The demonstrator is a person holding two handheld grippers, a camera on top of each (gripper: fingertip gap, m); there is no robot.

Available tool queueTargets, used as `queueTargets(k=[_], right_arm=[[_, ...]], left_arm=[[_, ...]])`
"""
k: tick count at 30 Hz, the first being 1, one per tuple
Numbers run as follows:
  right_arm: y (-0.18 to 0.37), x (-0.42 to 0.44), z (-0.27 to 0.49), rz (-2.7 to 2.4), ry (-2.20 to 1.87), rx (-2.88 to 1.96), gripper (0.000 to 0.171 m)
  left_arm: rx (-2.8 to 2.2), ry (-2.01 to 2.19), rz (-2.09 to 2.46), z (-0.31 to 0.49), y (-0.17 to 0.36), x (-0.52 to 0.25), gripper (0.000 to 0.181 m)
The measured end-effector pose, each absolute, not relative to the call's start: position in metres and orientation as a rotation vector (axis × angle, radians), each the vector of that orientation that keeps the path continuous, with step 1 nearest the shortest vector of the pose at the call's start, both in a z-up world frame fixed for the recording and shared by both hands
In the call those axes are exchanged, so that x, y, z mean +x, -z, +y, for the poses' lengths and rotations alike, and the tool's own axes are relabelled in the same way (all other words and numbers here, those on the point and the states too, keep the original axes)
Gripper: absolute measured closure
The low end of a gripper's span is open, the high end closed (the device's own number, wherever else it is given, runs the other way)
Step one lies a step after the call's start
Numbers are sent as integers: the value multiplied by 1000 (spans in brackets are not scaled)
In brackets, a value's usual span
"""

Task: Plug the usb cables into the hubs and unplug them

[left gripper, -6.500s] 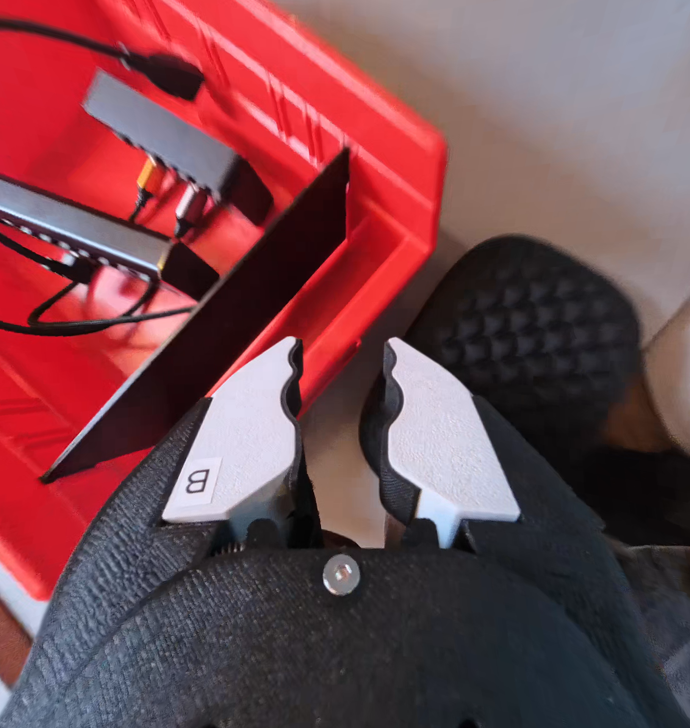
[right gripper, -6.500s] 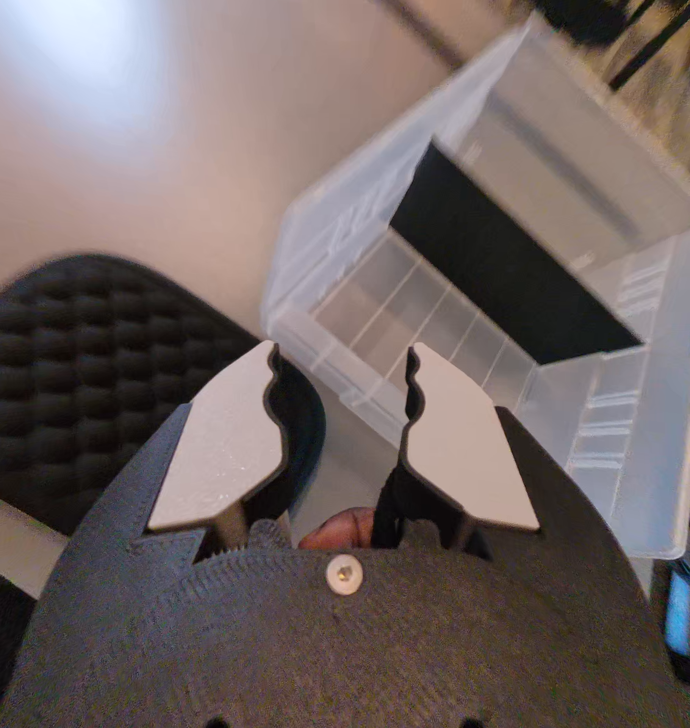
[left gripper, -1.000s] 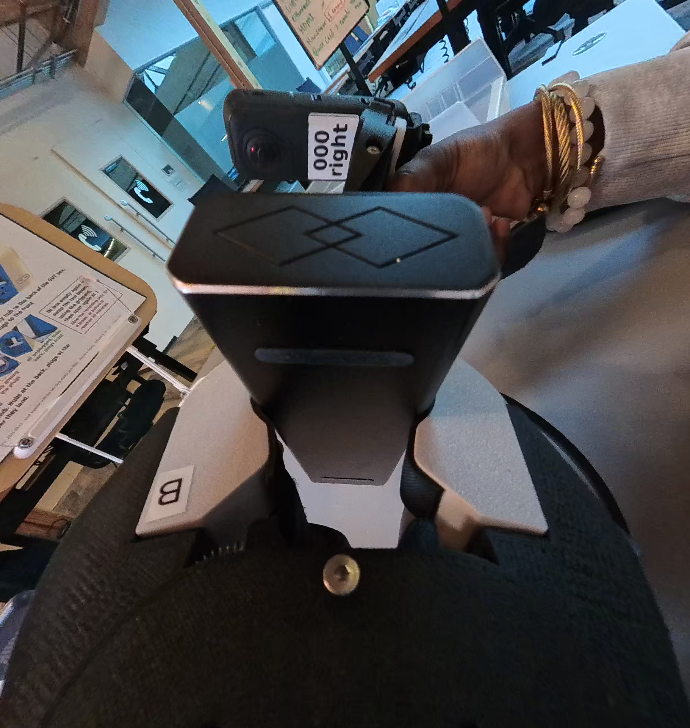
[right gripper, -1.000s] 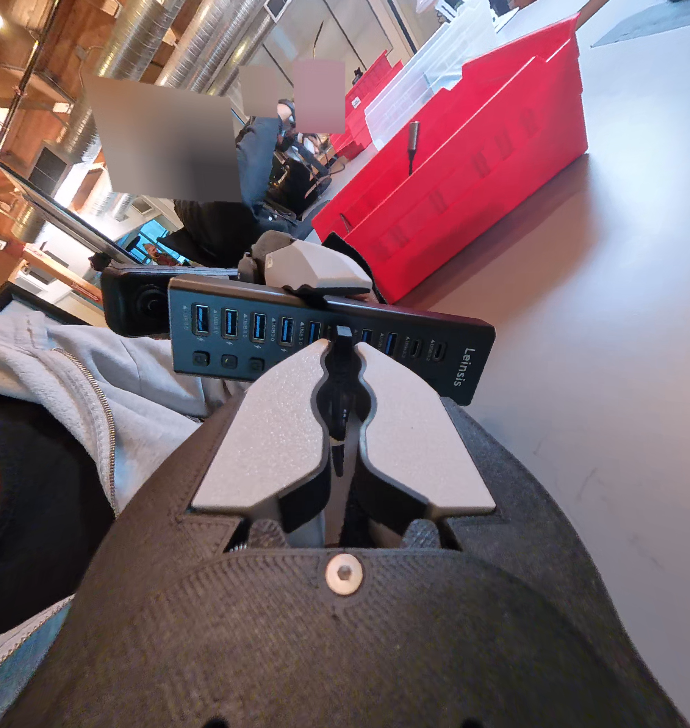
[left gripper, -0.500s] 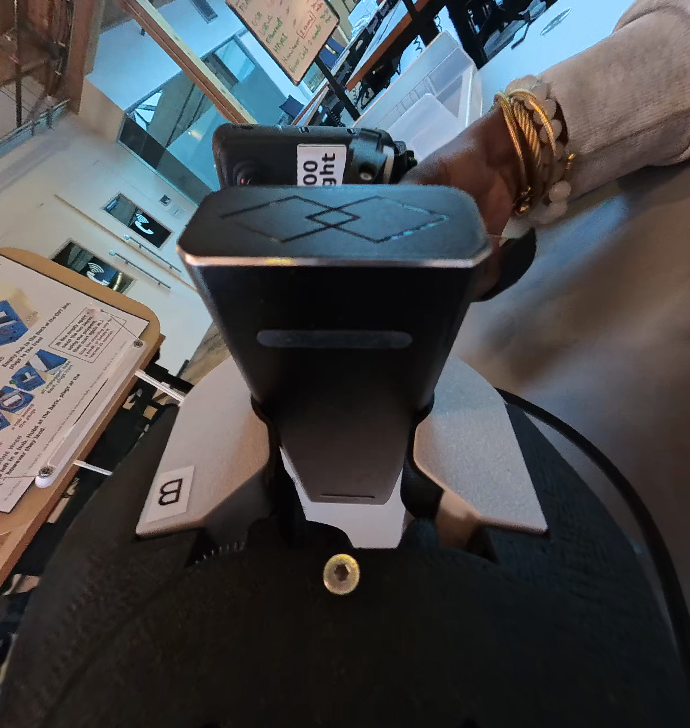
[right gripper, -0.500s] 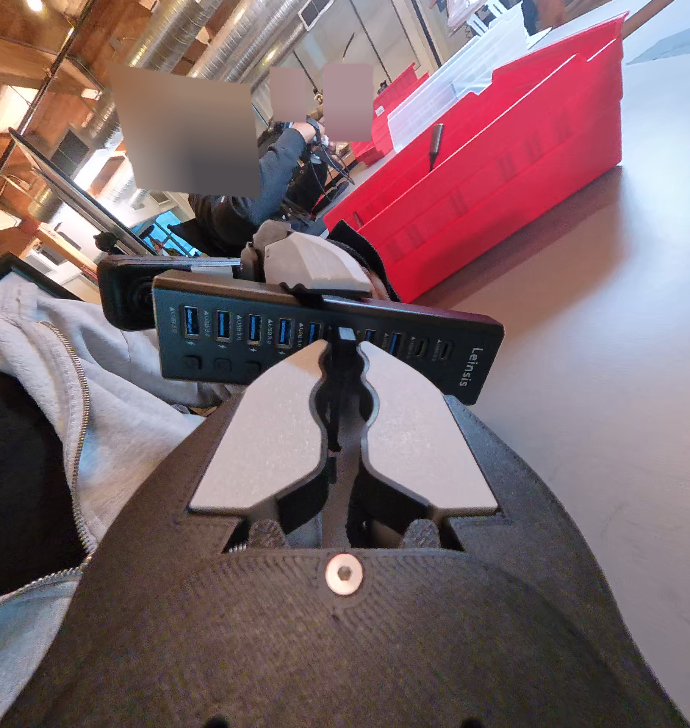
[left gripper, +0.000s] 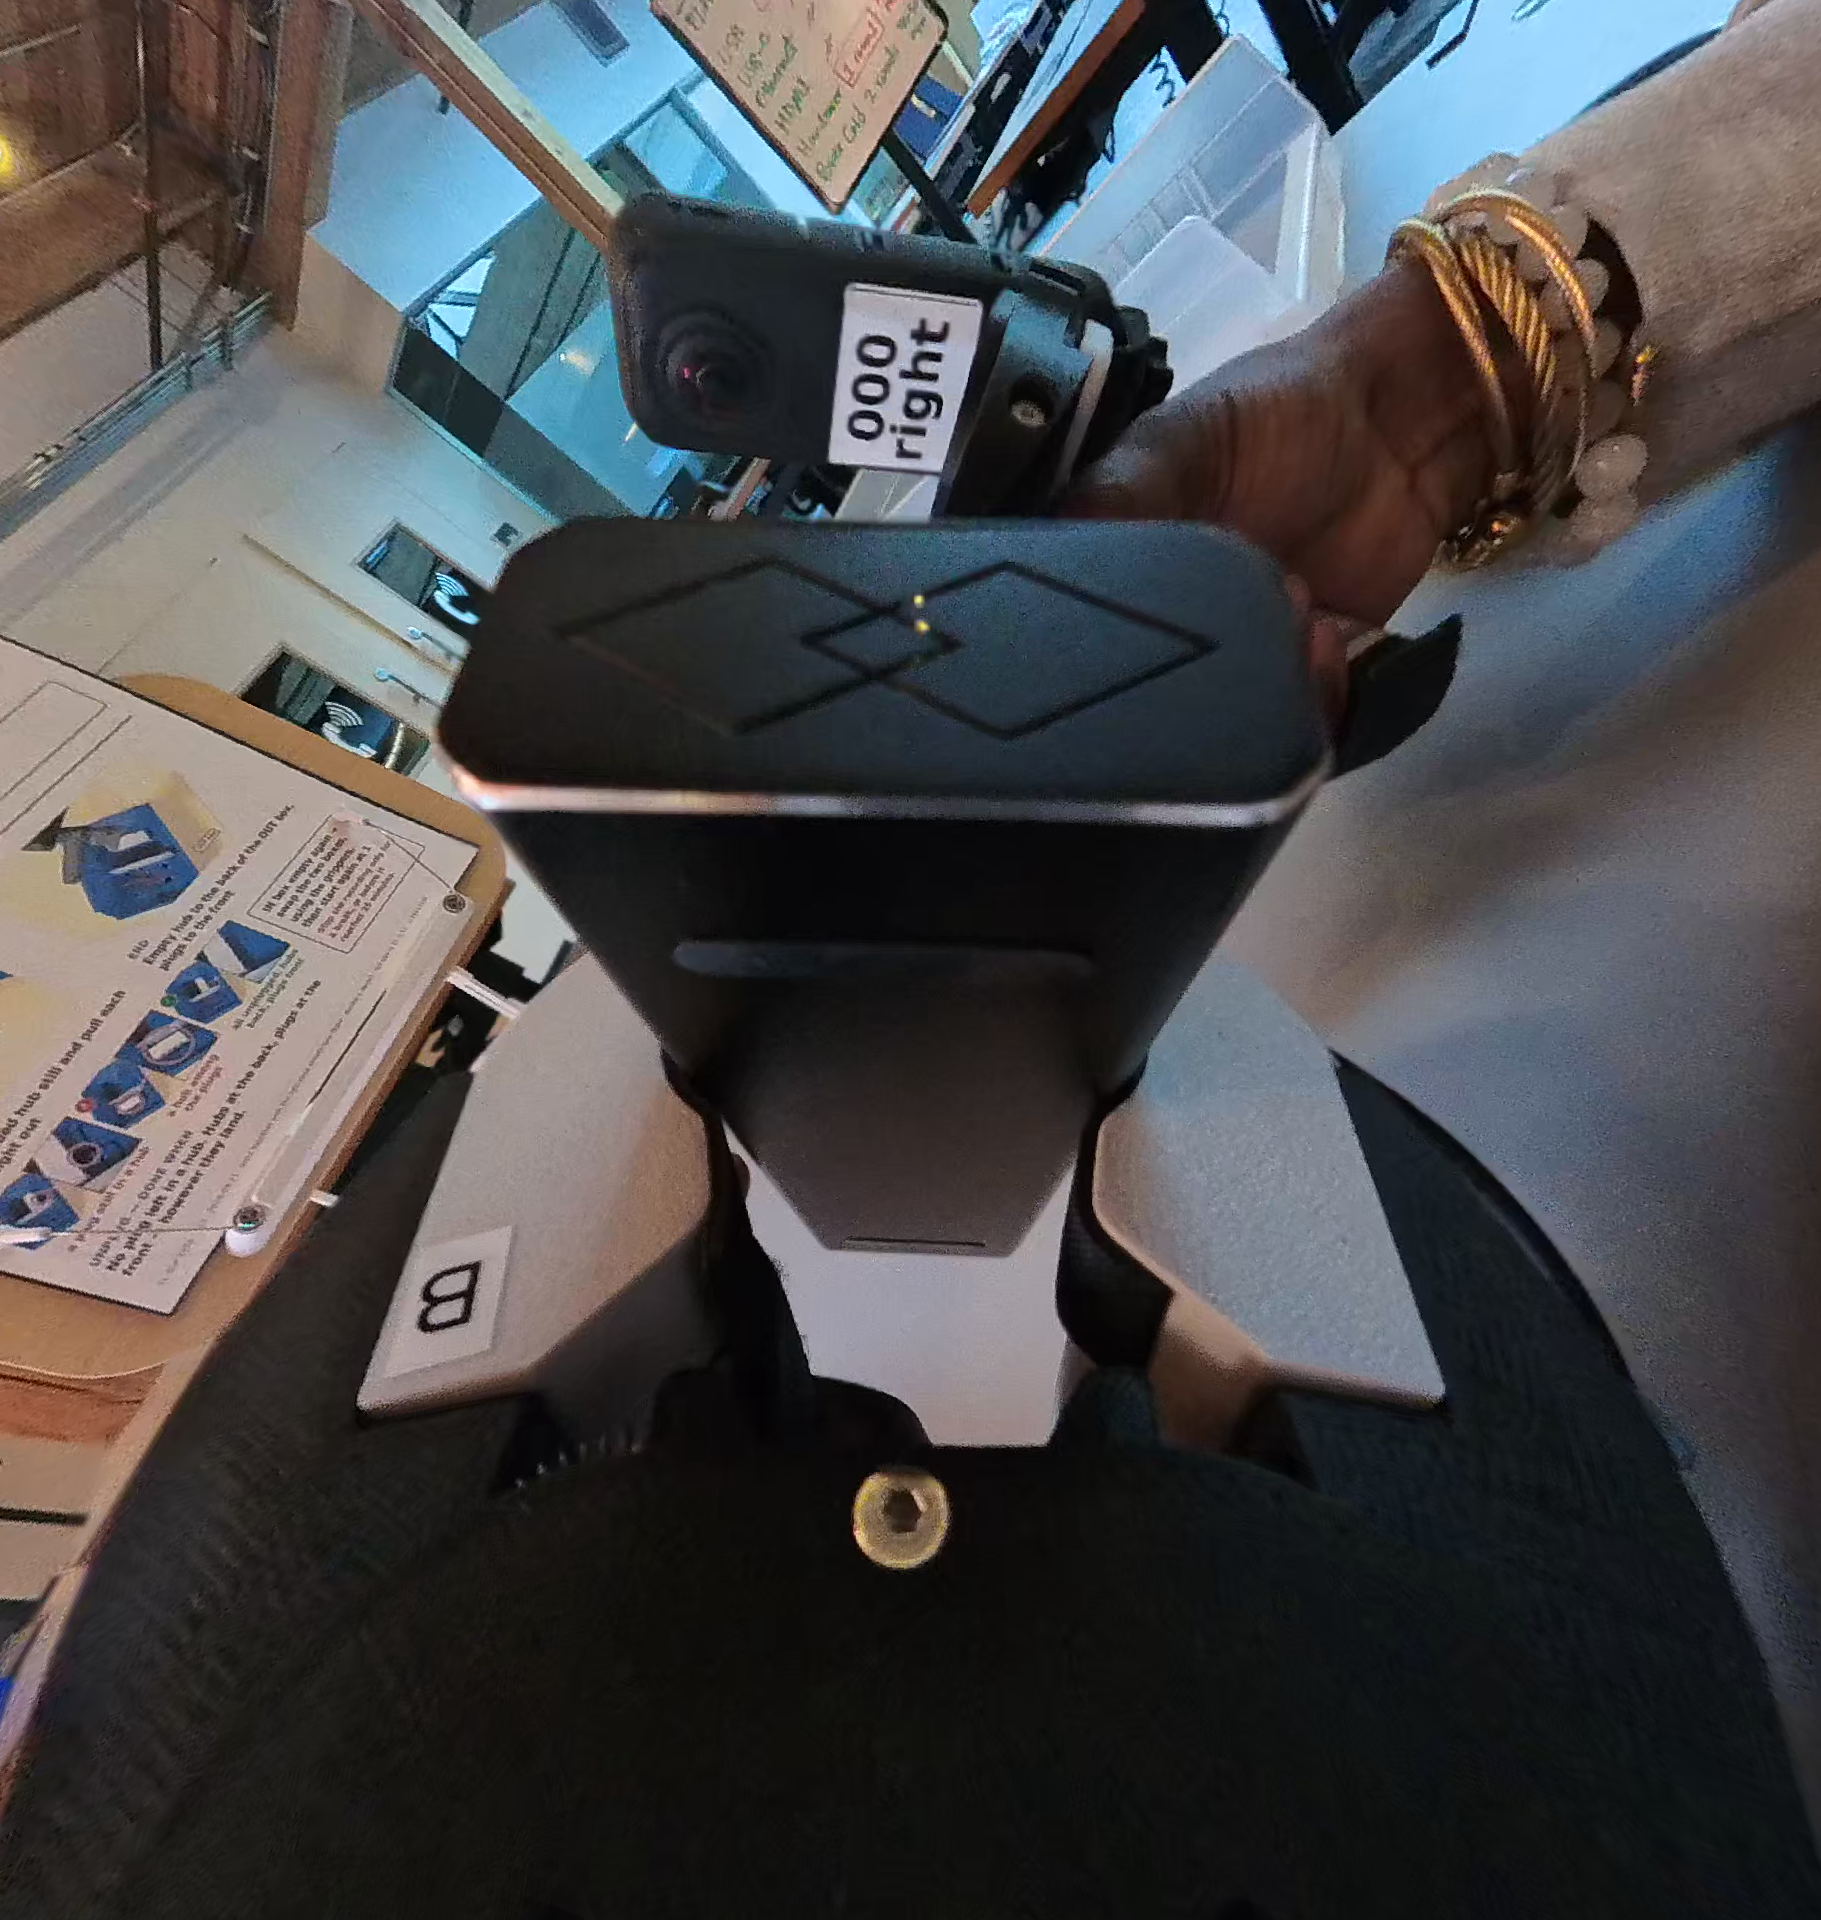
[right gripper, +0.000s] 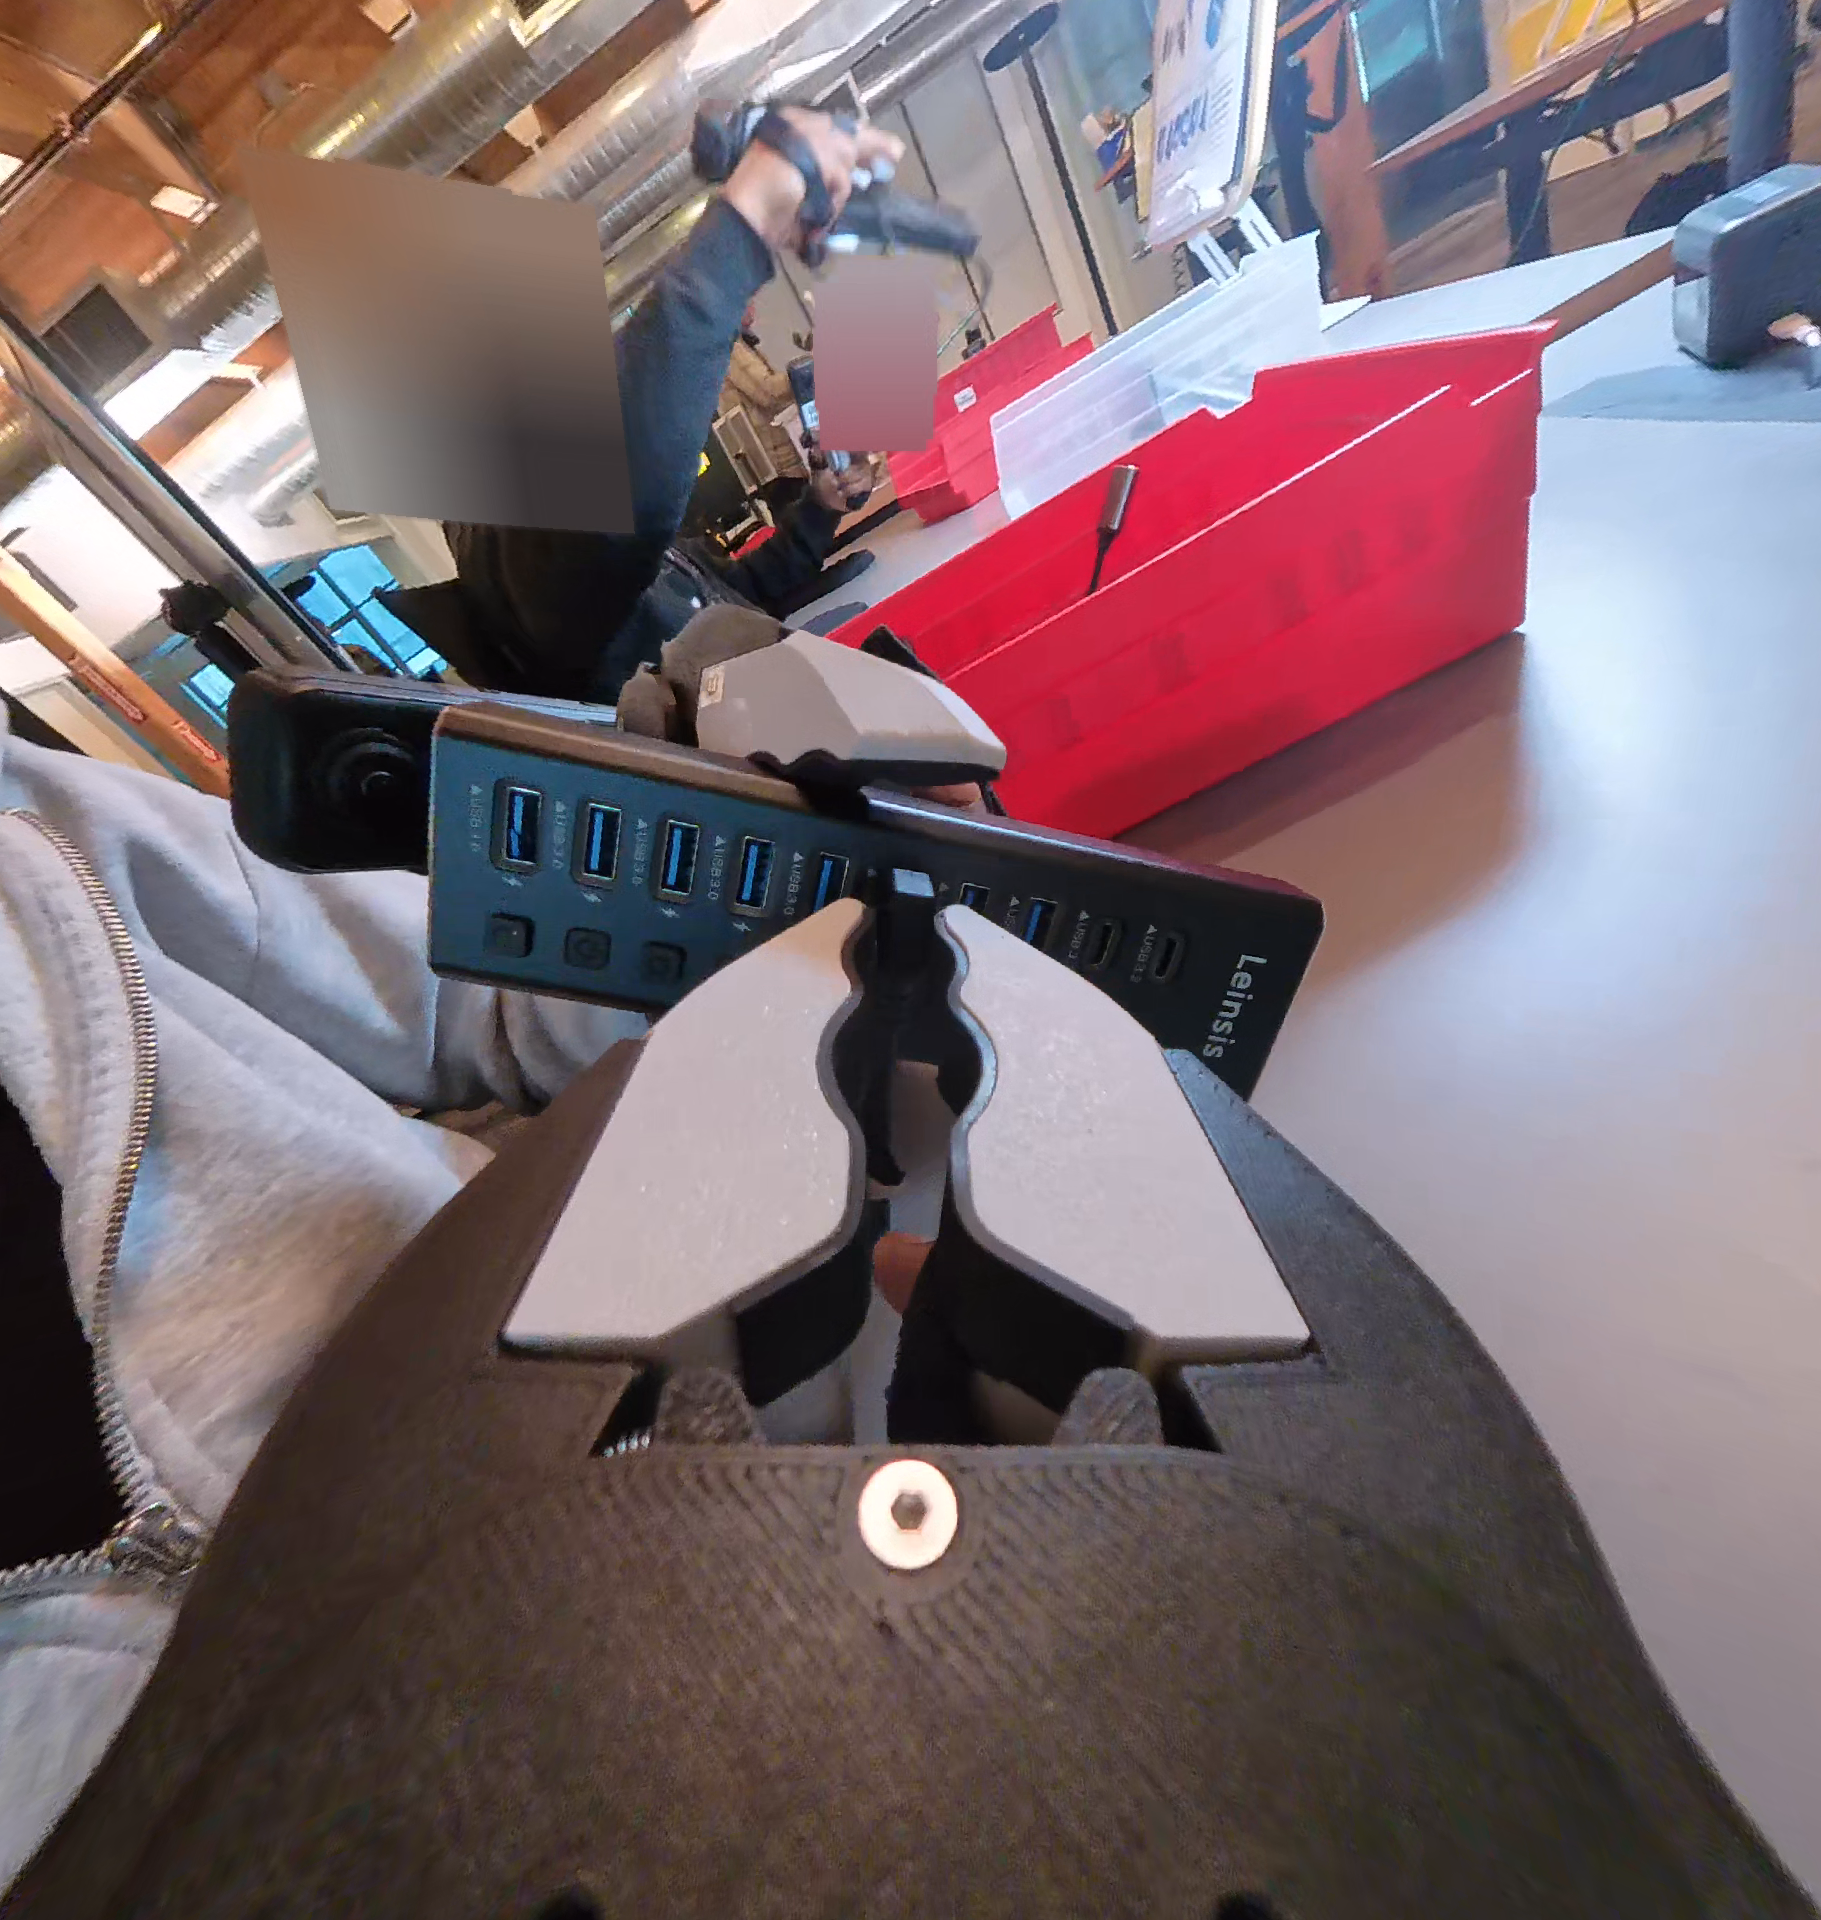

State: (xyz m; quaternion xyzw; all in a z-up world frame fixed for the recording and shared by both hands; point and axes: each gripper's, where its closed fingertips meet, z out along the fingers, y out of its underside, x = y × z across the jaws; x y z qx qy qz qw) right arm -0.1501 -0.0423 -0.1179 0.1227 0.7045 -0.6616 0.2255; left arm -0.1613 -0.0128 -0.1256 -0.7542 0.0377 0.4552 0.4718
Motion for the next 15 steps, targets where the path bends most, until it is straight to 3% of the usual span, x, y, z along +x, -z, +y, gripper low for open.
queueTargets(k=[1,15], right_arm=[[117,-150,-42,1946,1821,333,163],[113,-159,-37,2121,1932,314,163]], left_arm=[[-1847,-1121,94,-13,125,-161,109],[-1872,-1128,-34,-15,124,-171,110]])
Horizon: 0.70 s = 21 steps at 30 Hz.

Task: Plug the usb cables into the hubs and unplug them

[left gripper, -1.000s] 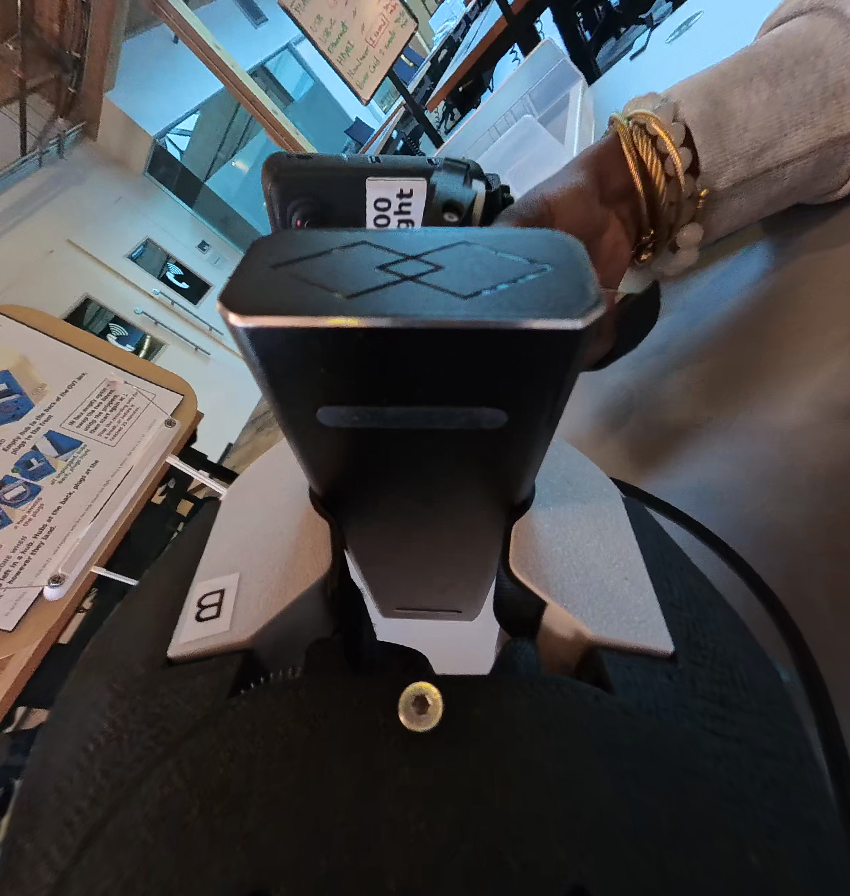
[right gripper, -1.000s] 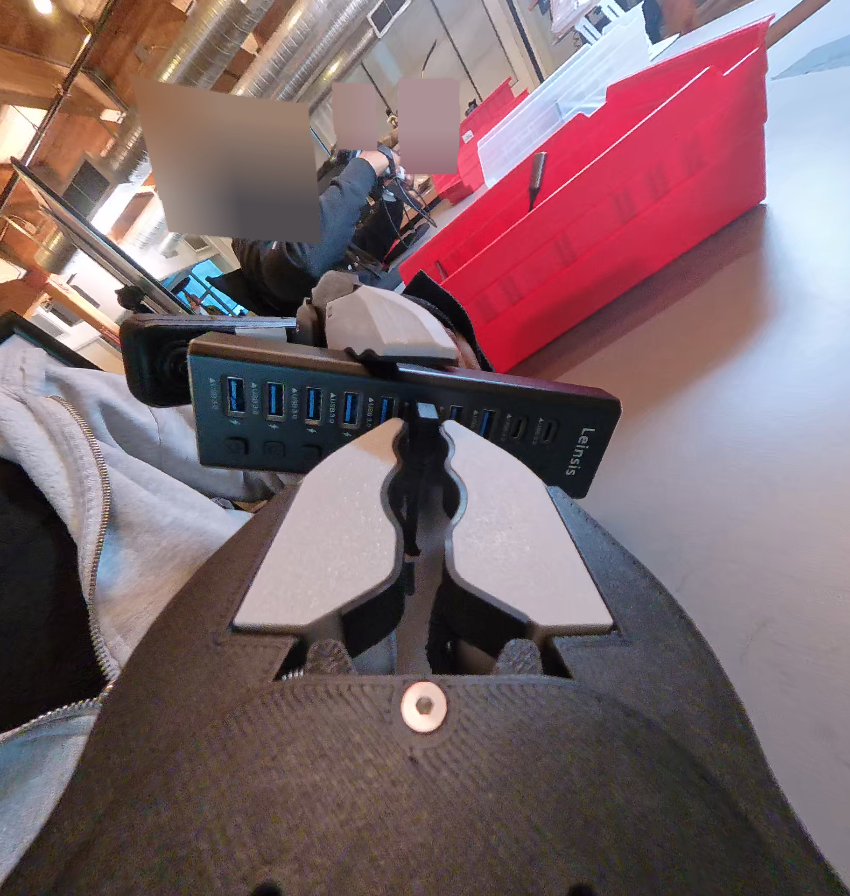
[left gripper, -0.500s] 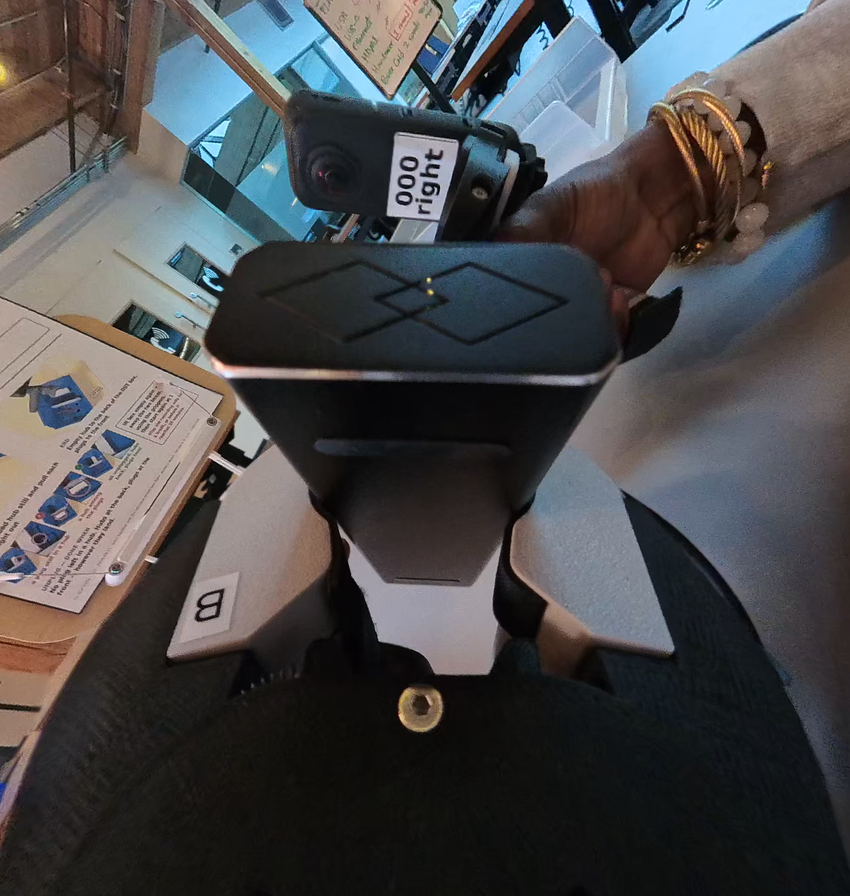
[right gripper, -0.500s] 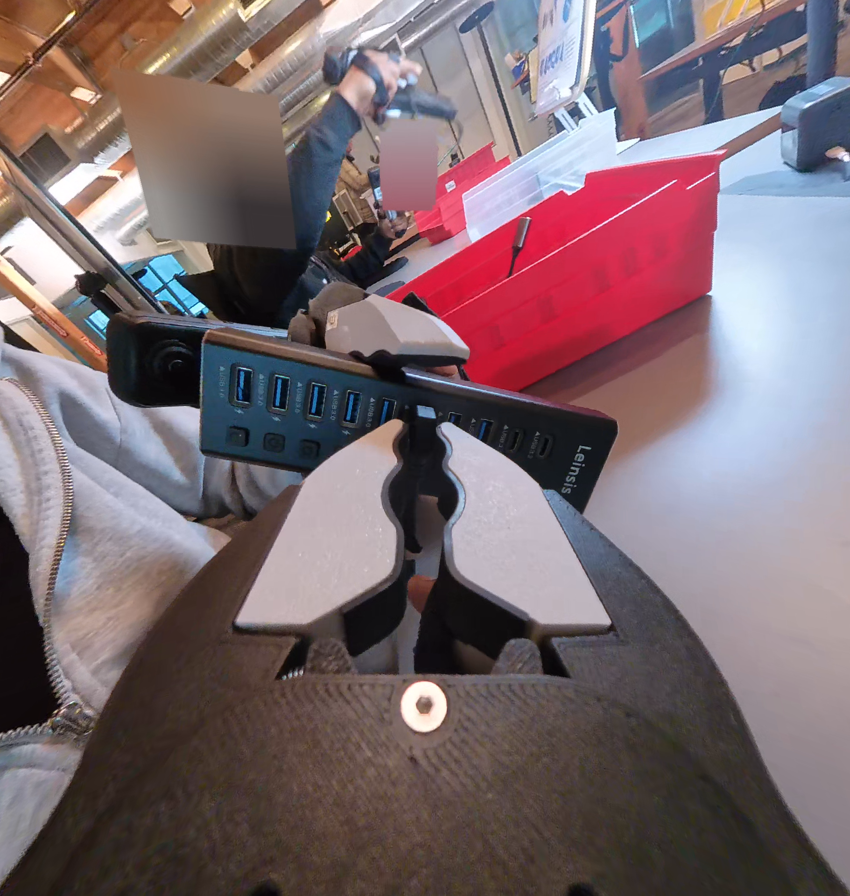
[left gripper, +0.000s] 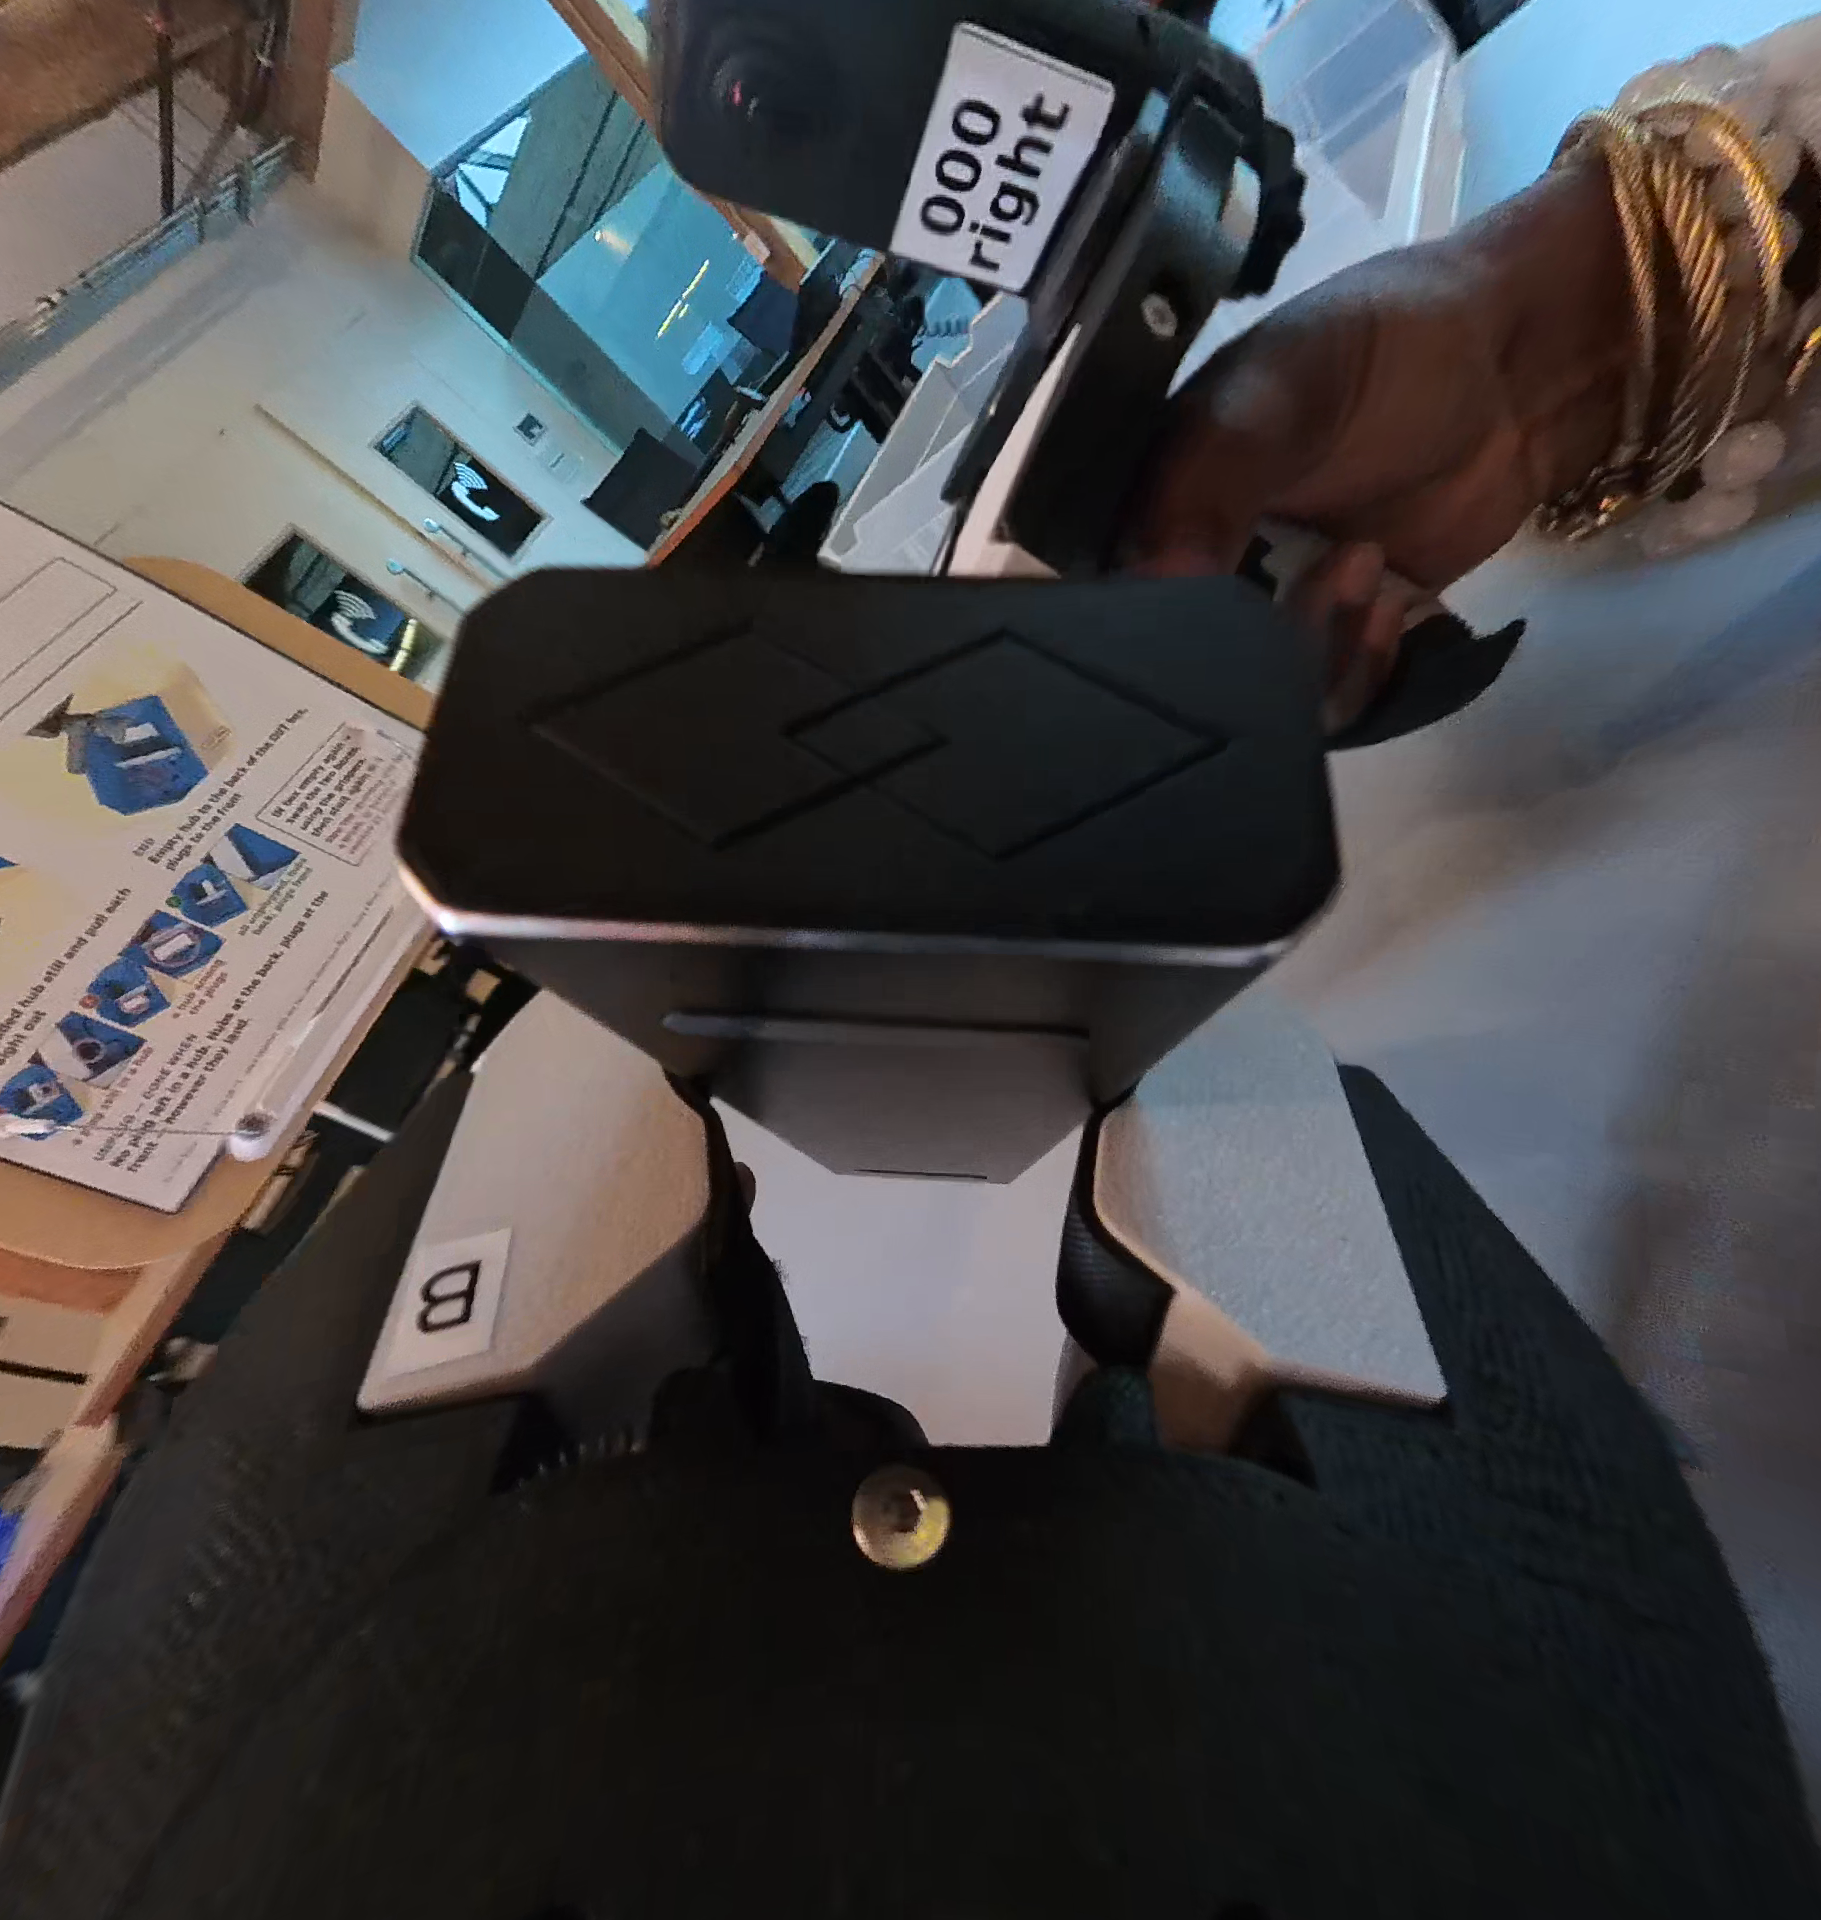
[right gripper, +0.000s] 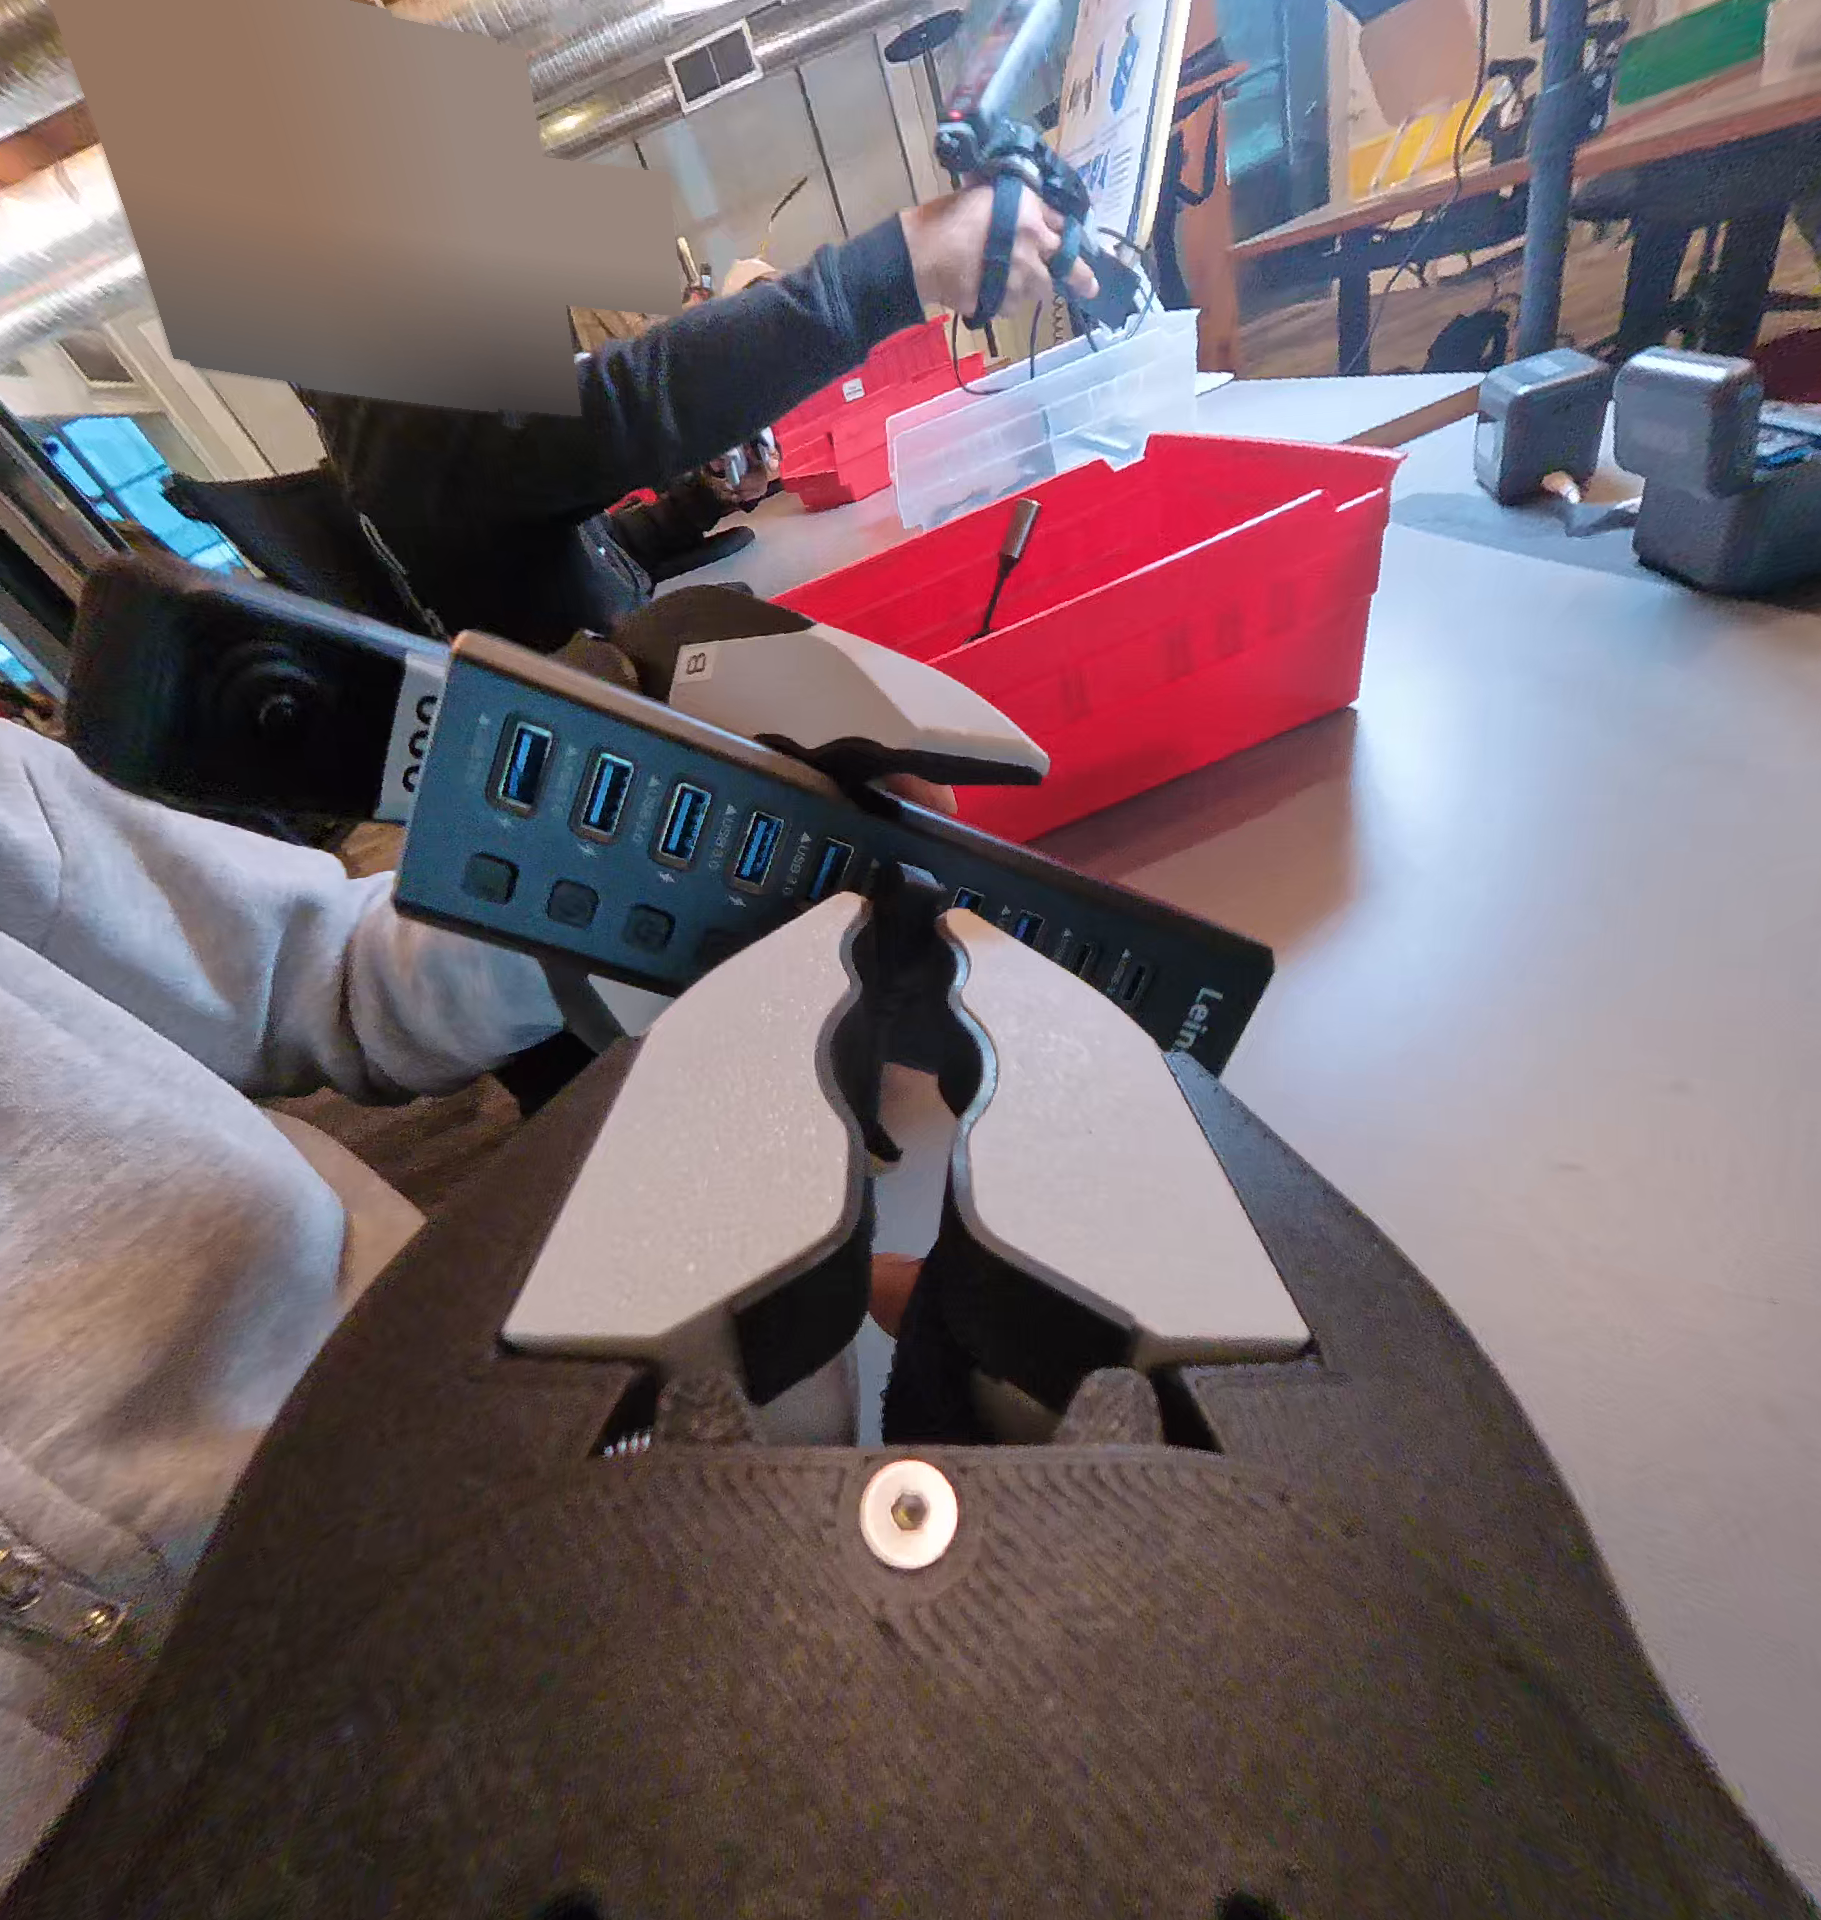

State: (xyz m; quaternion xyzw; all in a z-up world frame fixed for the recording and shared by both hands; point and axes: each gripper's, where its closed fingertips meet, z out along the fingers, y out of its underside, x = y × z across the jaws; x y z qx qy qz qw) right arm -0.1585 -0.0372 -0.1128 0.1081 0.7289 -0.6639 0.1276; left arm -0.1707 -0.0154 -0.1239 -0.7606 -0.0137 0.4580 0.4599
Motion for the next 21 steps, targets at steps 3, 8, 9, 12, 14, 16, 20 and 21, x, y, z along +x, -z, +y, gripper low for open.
queueTargets(k=[3,8,9,12,14,16,20,21], right_arm=[[114,-156,-37,2090,1902,313,164],[53,-219,50,1567,2293,587,165],[51,-225,63,1581,2336,605,164],[66,-204,32,1747,2234,512,163],[70,-200,20,1772,2192,492,163],[70,-200,24,1759,2192,480,163],[53,-204,42,1656,2269,492,163],[50,-205,47,1684,2301,498,164]], left_arm=[[-1893,-1227,62,-17,125,-169,110],[-2073,-1427,42,-73,153,-183,110],[-2012,-1370,10,-68,146,-179,109],[-1794,-1254,-55,-37,105,-173,110],[-1760,-1202,-104,-31,102,-174,109],[-1749,-1132,-178,-36,109,-175,109],[-1699,-887,-349,-43,116,-177,109],[-1682,-835,-373,-43,115,-177,109]])
